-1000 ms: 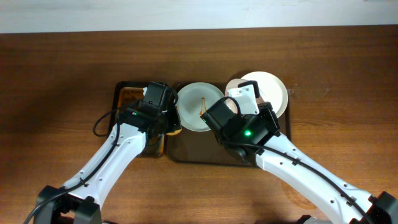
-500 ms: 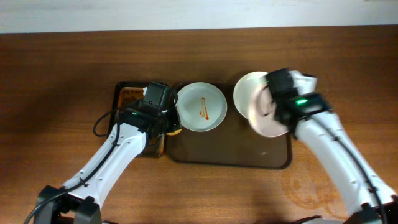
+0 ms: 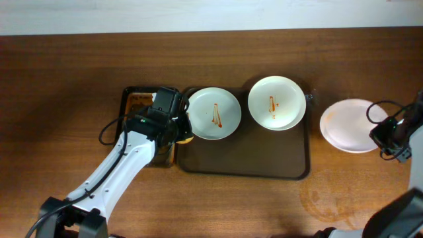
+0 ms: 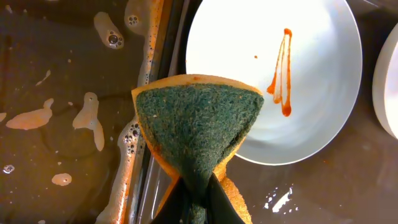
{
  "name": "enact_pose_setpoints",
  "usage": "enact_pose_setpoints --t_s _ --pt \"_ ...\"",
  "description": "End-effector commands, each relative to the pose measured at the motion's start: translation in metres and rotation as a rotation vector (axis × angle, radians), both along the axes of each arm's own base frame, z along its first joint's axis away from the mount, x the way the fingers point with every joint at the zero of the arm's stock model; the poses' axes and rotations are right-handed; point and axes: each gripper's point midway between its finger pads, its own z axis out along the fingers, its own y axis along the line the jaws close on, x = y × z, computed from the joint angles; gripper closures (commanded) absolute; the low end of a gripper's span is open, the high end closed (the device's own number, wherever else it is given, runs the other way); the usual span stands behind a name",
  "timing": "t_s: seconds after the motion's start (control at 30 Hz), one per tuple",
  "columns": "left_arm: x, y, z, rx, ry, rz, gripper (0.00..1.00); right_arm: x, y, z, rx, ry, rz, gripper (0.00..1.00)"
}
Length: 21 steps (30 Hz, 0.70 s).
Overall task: Clean dirty plates on tray and stack at the side
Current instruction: 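Carry the cleaned plate right and set it on the table with the right gripper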
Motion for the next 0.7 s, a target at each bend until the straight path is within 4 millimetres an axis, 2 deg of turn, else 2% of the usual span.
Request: enact_pose_setpoints --t_s 0.0,0.07,0.13,0.2,0.23,0.27,0.37,0.47,0.5,0.6,0.67 --pt "0.001 0.002 0.004 0.012 -0.018 -0.011 1.0 0.012 -0.002 -0.019 0.076 -0.022 0.052 0.96" --pt "0.001 0.003 0.004 0.013 -0.016 -0.01 1.0 0.014 -0.002 -0.032 0.098 -0.002 0.056 0.96" --pt "0.001 0.003 0.004 0.013 -0.017 -0.011 1.0 0.017 0.002 -0.033 0.116 -0.015 0.089 0.96" --pt "0.001 0.003 0.004 0.013 -0.017 -0.011 1.0 0.022 0.007 -0.029 0.134 -0.046 0.113 0.83" --pt "0.001 0.003 0.004 0.013 -0.017 -0.011 1.0 0.024 0.009 -0.026 0.143 -0.063 0.118 0.71" --pt "0.001 0.003 0.004 0.013 -0.017 -0.011 1.0 0.025 0.011 -0.022 0.148 -0.079 0.121 0.63" --pt "0.001 0.003 0.004 0.013 -0.017 -0.01 1.0 0.035 0.026 0.0 0.173 -0.164 0.17 0.58" --pt "0.001 0.003 0.004 0.013 -0.017 -0.011 1.0 0.054 0.069 0.028 0.203 -0.268 0.388 0.59" --pt "0.001 0.003 0.004 0.013 -0.017 -0.011 1.0 0.059 0.097 0.037 0.214 -0.286 0.501 0.58" --pt "0.001 0.003 0.004 0.013 -0.017 -0.011 1.0 0.066 0.153 0.038 0.242 -0.266 0.673 0.59" --pt "0.001 0.003 0.004 0.014 -0.018 -0.01 1.0 0.07 0.205 0.032 0.272 -0.24 0.817 0.61"
